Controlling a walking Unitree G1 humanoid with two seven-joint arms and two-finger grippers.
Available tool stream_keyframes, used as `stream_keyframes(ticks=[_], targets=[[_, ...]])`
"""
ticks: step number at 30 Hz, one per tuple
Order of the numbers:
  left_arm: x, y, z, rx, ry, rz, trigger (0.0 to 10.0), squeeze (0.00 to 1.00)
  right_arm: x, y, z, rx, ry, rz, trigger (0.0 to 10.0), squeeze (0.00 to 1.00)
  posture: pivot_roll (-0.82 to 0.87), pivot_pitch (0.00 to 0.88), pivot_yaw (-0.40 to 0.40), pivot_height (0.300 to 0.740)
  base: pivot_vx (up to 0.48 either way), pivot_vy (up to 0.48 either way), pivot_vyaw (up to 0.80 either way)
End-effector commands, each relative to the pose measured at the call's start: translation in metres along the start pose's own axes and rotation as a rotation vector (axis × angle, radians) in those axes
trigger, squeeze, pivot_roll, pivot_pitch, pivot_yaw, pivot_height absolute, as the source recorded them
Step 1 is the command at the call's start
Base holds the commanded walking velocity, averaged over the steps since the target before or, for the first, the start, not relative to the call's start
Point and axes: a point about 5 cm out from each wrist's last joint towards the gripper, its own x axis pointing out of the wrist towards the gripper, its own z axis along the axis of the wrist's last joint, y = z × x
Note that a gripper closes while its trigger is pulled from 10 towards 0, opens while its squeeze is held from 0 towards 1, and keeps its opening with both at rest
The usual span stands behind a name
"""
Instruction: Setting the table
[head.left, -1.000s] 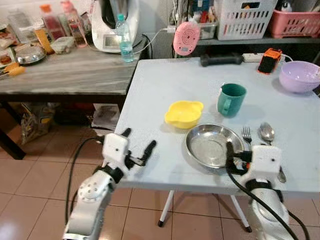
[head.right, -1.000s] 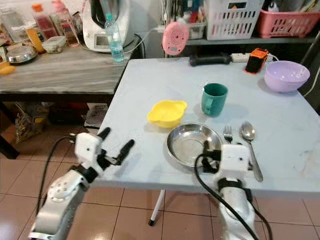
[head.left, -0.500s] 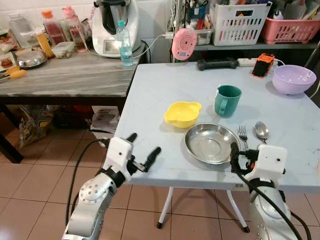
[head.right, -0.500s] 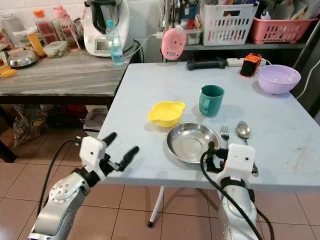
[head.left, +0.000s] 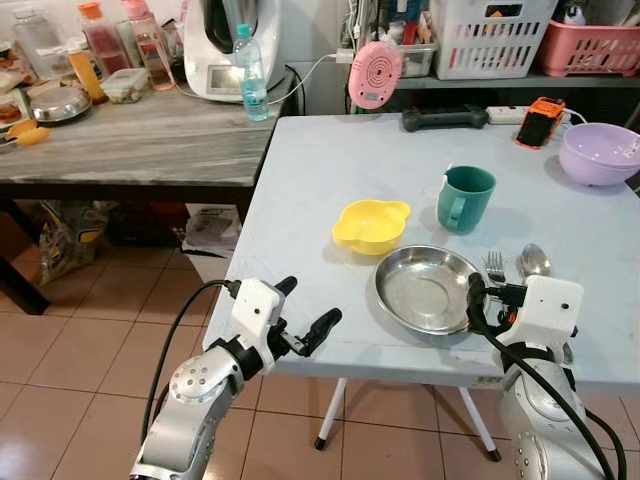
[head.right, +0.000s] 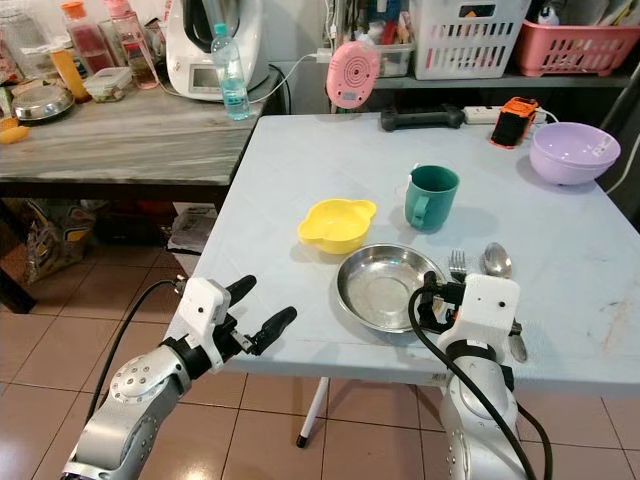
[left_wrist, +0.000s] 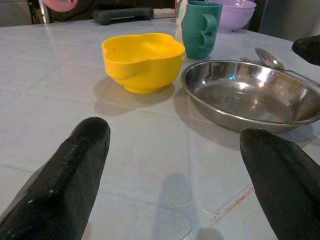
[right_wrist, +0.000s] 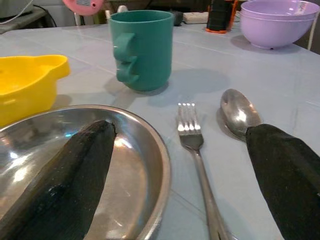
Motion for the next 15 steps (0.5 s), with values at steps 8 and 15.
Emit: stream_keyframes(ticks=[8,15], targets=[[0.001,0.005,0.005,-0.008,-0.013,0.018,10.0,0.0,0.001,0.004,-0.003,0.008,0.043,0.024,10.0,0.0,-0.13,0.004,0.067,0.74,0.0,0.0,0.0],[0.004,0.0,0.003,-0.044,0.027,-0.068,10.0,0.0,0.019,0.001,0.002,0.059,0.073,-0.001,10.0,0.0,-0.12,0.006,0.062,0.74,0.0,0.0,0.0]])
